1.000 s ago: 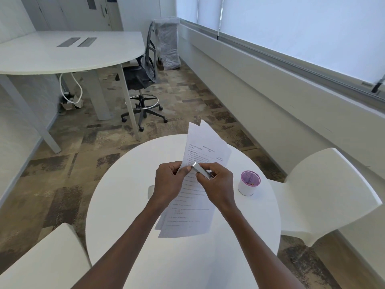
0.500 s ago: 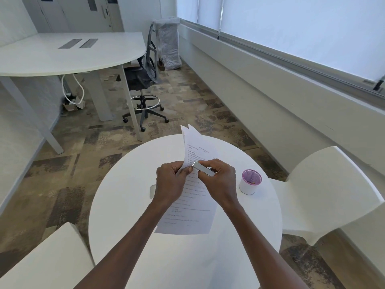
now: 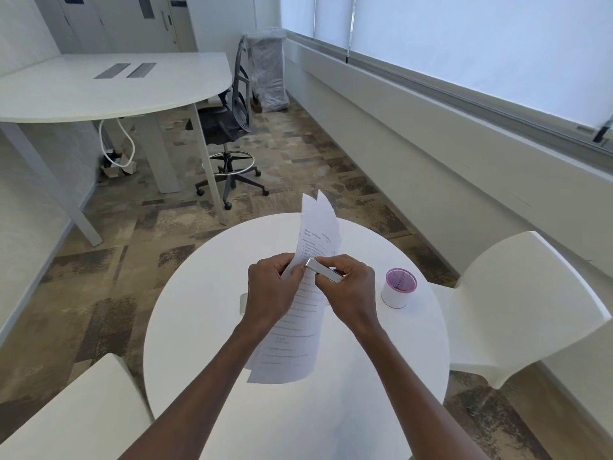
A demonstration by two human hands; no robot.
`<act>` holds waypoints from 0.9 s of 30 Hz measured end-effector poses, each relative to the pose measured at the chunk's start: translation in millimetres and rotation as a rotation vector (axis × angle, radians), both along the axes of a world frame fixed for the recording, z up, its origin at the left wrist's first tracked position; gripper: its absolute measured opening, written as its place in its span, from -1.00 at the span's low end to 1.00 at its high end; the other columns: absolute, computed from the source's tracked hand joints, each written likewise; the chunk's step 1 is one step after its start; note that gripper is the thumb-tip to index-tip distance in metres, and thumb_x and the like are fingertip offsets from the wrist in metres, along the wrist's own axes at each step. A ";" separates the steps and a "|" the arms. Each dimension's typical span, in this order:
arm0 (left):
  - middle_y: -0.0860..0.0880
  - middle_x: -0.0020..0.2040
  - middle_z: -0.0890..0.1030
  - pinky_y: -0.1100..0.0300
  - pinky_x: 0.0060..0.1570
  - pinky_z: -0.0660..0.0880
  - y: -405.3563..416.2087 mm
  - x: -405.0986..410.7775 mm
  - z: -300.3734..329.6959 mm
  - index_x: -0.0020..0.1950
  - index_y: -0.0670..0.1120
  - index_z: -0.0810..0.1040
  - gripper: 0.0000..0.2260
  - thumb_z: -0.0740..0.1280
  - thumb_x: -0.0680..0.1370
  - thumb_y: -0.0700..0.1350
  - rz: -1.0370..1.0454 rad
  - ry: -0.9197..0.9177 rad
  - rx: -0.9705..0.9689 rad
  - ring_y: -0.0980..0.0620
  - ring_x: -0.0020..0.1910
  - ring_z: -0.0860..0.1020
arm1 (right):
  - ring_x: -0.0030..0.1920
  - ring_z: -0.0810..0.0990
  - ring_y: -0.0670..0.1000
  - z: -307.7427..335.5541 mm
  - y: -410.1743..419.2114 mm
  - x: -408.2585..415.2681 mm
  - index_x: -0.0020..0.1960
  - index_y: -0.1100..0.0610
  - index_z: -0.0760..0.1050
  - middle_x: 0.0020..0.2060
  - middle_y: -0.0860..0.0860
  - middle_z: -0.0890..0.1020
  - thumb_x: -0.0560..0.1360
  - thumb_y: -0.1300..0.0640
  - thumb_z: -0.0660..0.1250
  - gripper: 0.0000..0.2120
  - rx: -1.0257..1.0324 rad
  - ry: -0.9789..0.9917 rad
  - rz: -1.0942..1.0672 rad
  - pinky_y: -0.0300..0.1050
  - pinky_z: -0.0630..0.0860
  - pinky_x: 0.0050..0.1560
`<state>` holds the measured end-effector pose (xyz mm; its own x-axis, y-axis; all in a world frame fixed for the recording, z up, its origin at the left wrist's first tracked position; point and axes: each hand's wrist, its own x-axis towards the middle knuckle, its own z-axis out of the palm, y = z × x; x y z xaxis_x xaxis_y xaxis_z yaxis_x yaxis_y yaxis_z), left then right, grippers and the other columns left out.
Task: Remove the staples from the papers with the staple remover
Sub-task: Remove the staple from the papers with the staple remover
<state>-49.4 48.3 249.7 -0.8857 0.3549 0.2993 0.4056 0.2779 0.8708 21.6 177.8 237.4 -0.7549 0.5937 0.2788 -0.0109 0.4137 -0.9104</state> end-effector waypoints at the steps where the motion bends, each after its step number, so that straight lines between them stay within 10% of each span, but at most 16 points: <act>1: 0.32 -0.21 0.65 0.30 -0.34 0.58 -0.7 0.4 1.3 0.01 0.14 0.71 -0.91 0.43 0.54 0.03 -0.005 0.003 0.009 0.19 -0.26 0.67 | -0.15 0.68 -0.16 0.2 -0.6 0.1 -0.03 -0.06 0.72 -0.13 -0.20 0.73 0.33 0.13 0.45 -0.76 0.004 0.005 -0.003 -0.12 0.65 -0.18; 9: 0.47 -0.35 0.55 0.27 -0.31 0.54 0.6 0.9 9.9 -0.04 0.26 0.63 -0.90 0.43 0.54 0.02 -0.065 0.082 0.018 0.21 -0.19 0.63 | -0.12 0.67 -0.15 3.3 -1.3 -2.7 0.01 0.01 0.73 -0.09 -0.13 0.74 0.38 0.21 0.47 -0.76 0.045 0.059 0.003 -0.23 0.61 -0.14; 15: 0.04 -0.22 0.73 -0.01 -0.22 0.60 -2.4 -9.0 12.7 -0.06 -0.01 0.75 -0.92 0.44 0.54 -0.08 -0.104 0.039 -0.006 -0.05 -0.24 0.68 | -0.07 0.67 -0.05 8.3 4.9 -4.7 -0.01 0.07 0.73 -0.09 -0.07 0.74 0.42 0.30 0.47 -0.79 -0.060 0.133 0.115 -0.24 0.57 -0.16; 21: 0.40 -0.32 0.64 0.43 -0.39 0.51 -5.3 -15.3 23.2 -0.01 0.16 0.68 -0.86 0.47 0.52 -0.10 -0.227 -0.095 0.005 0.29 -0.28 0.67 | -0.05 0.65 -0.11 6.5 8.4 -3.9 0.00 0.14 0.72 -0.06 -0.05 0.72 0.43 0.39 0.45 -0.78 -0.083 0.209 0.173 -0.34 0.51 -0.16; 27: 0.34 -0.26 0.68 0.43 -0.41 0.51 -5.4 -21.8 26.2 -0.02 0.24 0.64 -0.82 0.49 0.50 -0.05 -0.255 -0.255 0.018 0.20 -0.27 0.71 | -0.01 0.66 -0.10 5.1 10.9 -5.8 0.01 0.04 0.70 -0.02 -0.09 0.71 0.44 0.35 0.47 -0.75 -0.112 0.226 0.191 -0.30 0.54 -0.14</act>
<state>-71.2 42.8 275.8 -0.8163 0.5708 0.0880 0.2290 0.1799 0.9567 15.9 188.8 242.5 -0.7821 0.4840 0.3926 -0.2854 0.2818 -0.9160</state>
